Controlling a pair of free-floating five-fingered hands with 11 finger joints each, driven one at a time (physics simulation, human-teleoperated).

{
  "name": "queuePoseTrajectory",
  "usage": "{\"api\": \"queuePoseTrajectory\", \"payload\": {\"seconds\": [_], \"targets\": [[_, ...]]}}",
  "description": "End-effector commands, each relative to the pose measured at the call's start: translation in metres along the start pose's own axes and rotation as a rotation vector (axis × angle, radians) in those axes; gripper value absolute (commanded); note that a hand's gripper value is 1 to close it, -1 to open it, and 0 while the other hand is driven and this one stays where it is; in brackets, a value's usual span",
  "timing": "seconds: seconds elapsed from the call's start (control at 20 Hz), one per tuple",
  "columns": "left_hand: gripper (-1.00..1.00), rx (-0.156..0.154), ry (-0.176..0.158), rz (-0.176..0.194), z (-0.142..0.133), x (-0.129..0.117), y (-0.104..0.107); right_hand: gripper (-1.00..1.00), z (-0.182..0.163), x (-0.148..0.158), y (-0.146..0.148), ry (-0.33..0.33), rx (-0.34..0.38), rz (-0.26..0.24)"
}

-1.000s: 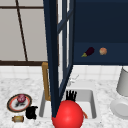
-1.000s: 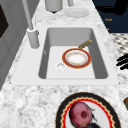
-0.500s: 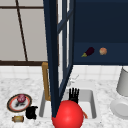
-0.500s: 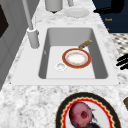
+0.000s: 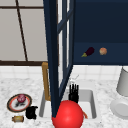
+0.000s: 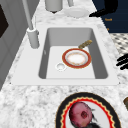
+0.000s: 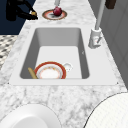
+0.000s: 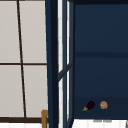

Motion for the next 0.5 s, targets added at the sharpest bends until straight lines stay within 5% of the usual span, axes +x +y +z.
{"api": "queuePoseTrajectory", "payload": {"seconds": [0.0,0.05,0.2,0.45], "targets": [[0.00,0.000,0.000,0.000,0.000,0.000,0.000,-1.00,-0.003,-0.004,0.007,0.025,0.088,-0.008],[0.00,0.000,0.000,0.000,0.000,0.000,0.000,-1.00,-0.001,-0.001,0.002,0.003,0.017,-0.014],[0.00,0.000,0.000,0.000,0.000,0.000,0.000,-1.00,-0.004,0.001,0.019,-0.003,0.038,-0.013],[0.00,0.000,0.000,0.000,0.000,0.000,0.000,-1.00,-0.005,-0.013,0.013,0.055,0.191,-0.056]]}}
